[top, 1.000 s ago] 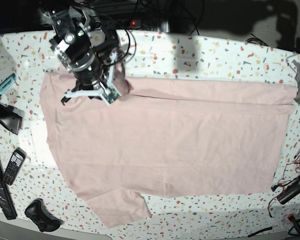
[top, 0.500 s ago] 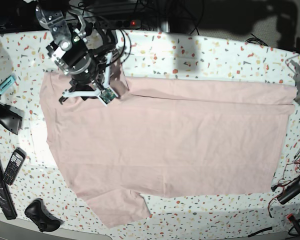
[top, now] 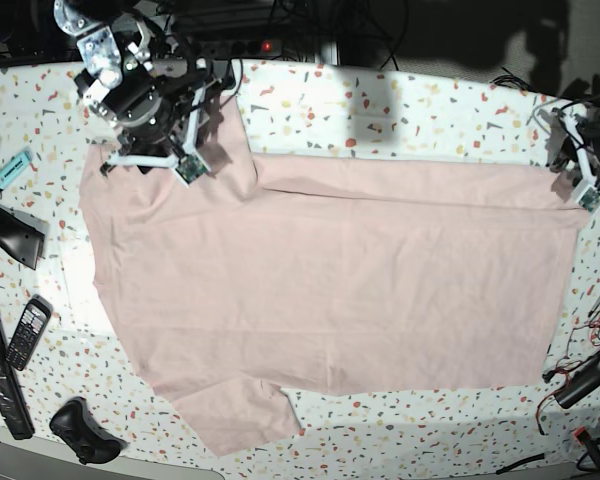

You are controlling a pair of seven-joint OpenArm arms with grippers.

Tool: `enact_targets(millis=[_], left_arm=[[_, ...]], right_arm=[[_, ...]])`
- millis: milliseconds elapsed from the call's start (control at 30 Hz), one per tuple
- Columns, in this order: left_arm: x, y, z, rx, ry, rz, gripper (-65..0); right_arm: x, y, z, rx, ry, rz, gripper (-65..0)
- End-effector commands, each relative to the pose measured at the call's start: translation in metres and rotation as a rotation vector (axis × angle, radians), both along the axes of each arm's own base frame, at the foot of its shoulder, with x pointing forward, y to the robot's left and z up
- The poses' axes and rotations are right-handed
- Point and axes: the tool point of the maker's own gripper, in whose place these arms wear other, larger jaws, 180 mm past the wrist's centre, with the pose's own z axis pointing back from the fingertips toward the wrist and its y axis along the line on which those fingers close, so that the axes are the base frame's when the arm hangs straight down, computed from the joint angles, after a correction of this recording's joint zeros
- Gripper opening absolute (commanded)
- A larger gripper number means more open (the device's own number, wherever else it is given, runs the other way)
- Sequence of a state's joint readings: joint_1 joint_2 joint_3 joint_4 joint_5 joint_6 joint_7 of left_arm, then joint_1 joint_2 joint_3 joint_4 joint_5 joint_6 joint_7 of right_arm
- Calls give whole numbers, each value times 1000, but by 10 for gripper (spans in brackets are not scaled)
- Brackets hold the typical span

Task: Fold the T-shirt properly
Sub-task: 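Lower the right gripper onto the sleeve near the collar, then grasp the shirt edge with the right gripper near the sleeve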

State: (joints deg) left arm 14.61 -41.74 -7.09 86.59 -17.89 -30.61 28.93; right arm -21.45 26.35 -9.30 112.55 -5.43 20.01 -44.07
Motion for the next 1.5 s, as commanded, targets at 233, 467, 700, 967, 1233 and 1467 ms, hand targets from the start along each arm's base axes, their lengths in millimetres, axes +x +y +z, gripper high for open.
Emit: enact_targets(millis=[233,467,700,967,1233,1467], left_arm=[[21,-11,33,10,-109,-35,-396],[20,-25,27,-38,-116,-20,-396],[20,-31,25,-56,-117,-18,-396],[20,-31,25,-57,-117,-18,-396],[20,-31,25,-56,-116,-18,-396],[20,-31,25,-56,-117,-18,-396]], right_arm=[[-13,-26,15,111,13,-166,-408],[-19,-61,43,281,-49,-385,-408],[-33,-100,26,310,4,-549,-408],[-48,-112,-8,350,87,-634,-408],[-32,-128,-13,326,47,-668,-408],[-13,-123,-30,396,98,-649,-408]])
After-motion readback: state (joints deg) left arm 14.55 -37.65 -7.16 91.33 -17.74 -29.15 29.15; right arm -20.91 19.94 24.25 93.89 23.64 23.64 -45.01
